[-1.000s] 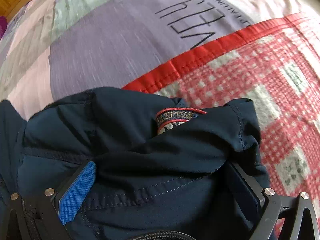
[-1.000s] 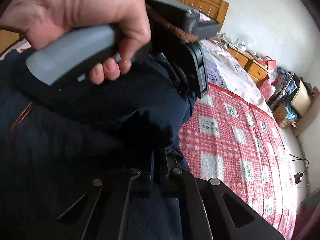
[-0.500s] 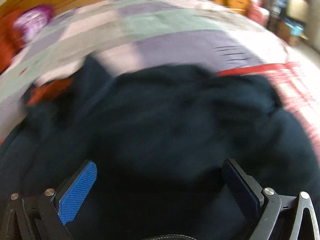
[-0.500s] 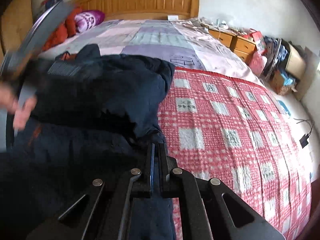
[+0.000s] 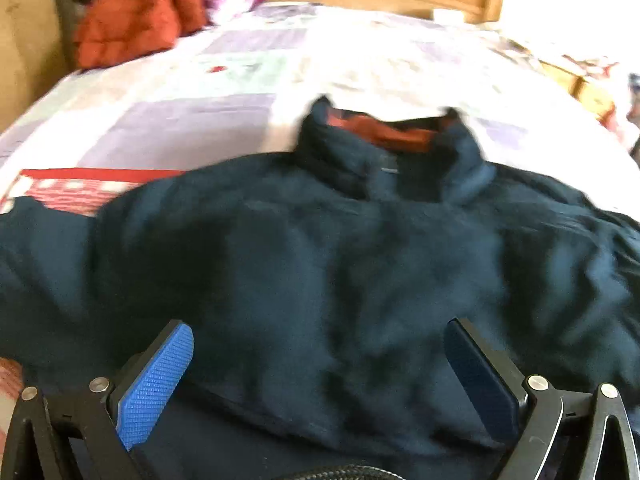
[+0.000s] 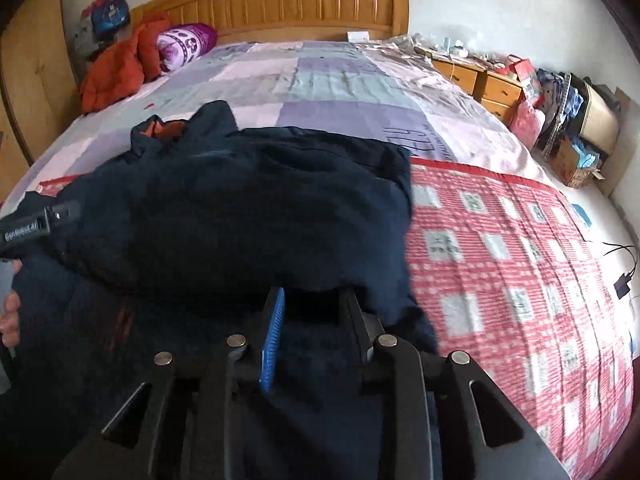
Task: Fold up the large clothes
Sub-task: 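Carry the held sleeve with the left tool across the jacket body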
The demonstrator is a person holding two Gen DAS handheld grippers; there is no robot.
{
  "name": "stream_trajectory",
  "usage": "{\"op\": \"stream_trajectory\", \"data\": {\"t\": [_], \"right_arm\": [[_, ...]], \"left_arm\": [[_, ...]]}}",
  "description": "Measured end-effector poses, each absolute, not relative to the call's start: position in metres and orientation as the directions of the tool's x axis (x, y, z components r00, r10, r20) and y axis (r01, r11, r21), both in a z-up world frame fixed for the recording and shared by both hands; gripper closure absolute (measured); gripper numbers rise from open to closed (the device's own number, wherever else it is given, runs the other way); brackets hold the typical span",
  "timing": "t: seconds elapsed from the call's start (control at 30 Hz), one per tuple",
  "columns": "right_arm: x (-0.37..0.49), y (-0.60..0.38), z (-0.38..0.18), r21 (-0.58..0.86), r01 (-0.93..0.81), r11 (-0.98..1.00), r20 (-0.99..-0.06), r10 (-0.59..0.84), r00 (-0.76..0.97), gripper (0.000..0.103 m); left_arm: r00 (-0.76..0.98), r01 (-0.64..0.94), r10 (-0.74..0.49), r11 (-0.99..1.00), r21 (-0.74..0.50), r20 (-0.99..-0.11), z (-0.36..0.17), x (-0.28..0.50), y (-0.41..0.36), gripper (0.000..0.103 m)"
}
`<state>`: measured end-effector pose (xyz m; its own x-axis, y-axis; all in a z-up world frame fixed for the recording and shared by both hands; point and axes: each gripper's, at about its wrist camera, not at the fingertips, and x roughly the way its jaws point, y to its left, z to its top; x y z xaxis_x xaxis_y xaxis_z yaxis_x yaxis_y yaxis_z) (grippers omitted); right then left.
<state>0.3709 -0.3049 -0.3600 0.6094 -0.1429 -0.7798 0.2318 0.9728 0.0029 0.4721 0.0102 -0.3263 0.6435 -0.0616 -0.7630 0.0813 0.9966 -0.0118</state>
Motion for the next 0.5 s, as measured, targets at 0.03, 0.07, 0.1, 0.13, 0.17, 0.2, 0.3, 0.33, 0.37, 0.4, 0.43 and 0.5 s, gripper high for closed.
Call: {"op": "stream_trajectory", "data": {"t": [0.03,0.07,0.1,0.13,0.17,0.2,0.3,0.33,0.37,0.4,0.43,0.5], "right_arm": [[0.373,-0.299,-0.358,-0.009,0.238,0.971,-0.776,-0.157,0.611,0.072],[0.374,-0.296,-0.357,-0.017,0.243,0.97,-0.772,-0.167,0.614,0.072],[0.374,-0.288,-0.353,-0.028,0.25,0.968,-0.761,-0.182,0.622,0.07],[0.373,-0.282,-0.351,-0.035,0.254,0.967,-0.756,-0.192,0.626,0.068],[0.372,-0.277,-0.35,-0.036,0.253,0.967,-0.755,-0.192,0.627,0.064],[0.372,-0.271,-0.349,-0.035,0.248,0.968,-0.757,-0.187,0.626,0.062],[0.377,-0.252,-0.349,-0.057,0.222,0.973,-0.769,-0.184,0.612,0.061],[0.379,-0.244,-0.349,-0.062,0.211,0.975,-0.771,-0.182,0.61,0.061],[0.383,-0.237,-0.349,-0.064,0.202,0.977,-0.772,-0.176,0.61,0.061],[0.386,-0.231,-0.348,-0.062,0.194,0.979,-0.773,-0.171,0.611,0.061],[0.389,-0.224,-0.348,-0.06,0.187,0.98,-0.772,-0.165,0.614,0.061],[0.402,-0.203,-0.348,-0.055,0.16,0.985,-0.772,-0.144,0.619,0.061]], "left_arm": [[0.632,0.056,-0.036,0.998,-0.001,-0.774,-0.331,0.479,0.021,0.0],[0.601,0.031,0.008,0.999,0.033,-0.799,-0.342,0.487,0.028,0.0],[0.542,0.018,0.053,0.997,0.075,-0.839,-0.359,0.495,0.036,0.0],[0.487,0.023,0.015,0.999,0.03,-0.873,-0.374,0.5,0.048,0.0],[0.479,0.016,-0.038,0.999,-0.034,-0.877,-0.377,0.5,0.059,0.0],[0.484,0.007,-0.068,0.997,-0.074,-0.872,-0.375,0.498,0.067,0.0],[0.522,0.021,-0.076,0.997,-0.076,-0.849,-0.364,0.487,0.081,0.0],[0.525,0.031,-0.091,0.996,-0.088,-0.846,-0.361,0.483,0.087,0.0],[0.522,0.034,-0.09,0.996,-0.085,-0.848,-0.359,0.479,0.091,0.0],[0.518,0.032,-0.067,0.998,-0.06,-0.853,-0.358,0.474,0.098,0.0],[0.514,0.026,-0.036,0.999,-0.026,-0.857,-0.356,0.471,0.103,0.0],[0.503,0.005,0.01,1.0,0.015,-0.864,-0.352,0.468,0.12,0.0]]}}
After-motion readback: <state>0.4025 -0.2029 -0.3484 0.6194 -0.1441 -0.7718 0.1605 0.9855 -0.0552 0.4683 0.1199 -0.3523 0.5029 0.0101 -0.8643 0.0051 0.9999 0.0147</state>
